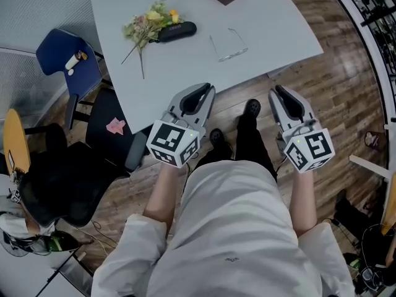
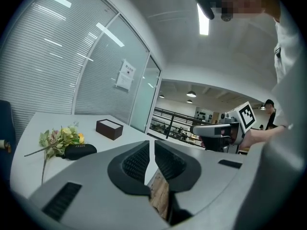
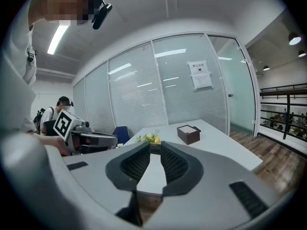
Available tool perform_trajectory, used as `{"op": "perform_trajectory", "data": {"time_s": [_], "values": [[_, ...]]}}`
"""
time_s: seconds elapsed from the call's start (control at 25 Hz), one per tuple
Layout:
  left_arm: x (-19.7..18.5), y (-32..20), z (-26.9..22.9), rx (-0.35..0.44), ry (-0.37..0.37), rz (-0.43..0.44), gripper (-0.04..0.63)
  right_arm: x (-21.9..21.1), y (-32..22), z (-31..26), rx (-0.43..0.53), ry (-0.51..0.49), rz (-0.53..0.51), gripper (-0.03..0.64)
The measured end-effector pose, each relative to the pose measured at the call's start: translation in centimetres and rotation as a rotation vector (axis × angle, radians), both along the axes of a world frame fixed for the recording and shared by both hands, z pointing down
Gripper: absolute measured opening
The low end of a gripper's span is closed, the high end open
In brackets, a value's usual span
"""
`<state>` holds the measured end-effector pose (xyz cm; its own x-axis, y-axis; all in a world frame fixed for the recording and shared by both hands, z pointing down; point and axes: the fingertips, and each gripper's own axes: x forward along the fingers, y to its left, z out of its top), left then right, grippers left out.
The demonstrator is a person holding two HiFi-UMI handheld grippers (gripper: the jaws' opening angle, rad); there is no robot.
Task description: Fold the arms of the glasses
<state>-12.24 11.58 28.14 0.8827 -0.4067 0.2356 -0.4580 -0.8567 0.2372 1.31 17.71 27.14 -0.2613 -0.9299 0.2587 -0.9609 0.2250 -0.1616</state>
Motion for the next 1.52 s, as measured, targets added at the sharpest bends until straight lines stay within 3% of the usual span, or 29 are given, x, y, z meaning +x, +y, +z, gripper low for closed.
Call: {"op": "perform_trajectory", "data": {"time_s": [0.44,1.0,1.52], "values": [[1.8,-3.6,0.6,-0.009,-0.033,-0.060,0.084,1.1,-5.2,0.5,-0.011,-0.012,-0.107,0.123],[5.5,-9.7,1.0,-0.019,-0.089,-0.206,0.091,5.7,-13.5,0.6,-0.028,-0.015,-0.267,0.135],[8.3,-10.9,3.4,-0.065,-0.158,-0.353,0.091,8.6,-17.5,3.9,-0.089,-0.022,-0.449,0.150]]}}
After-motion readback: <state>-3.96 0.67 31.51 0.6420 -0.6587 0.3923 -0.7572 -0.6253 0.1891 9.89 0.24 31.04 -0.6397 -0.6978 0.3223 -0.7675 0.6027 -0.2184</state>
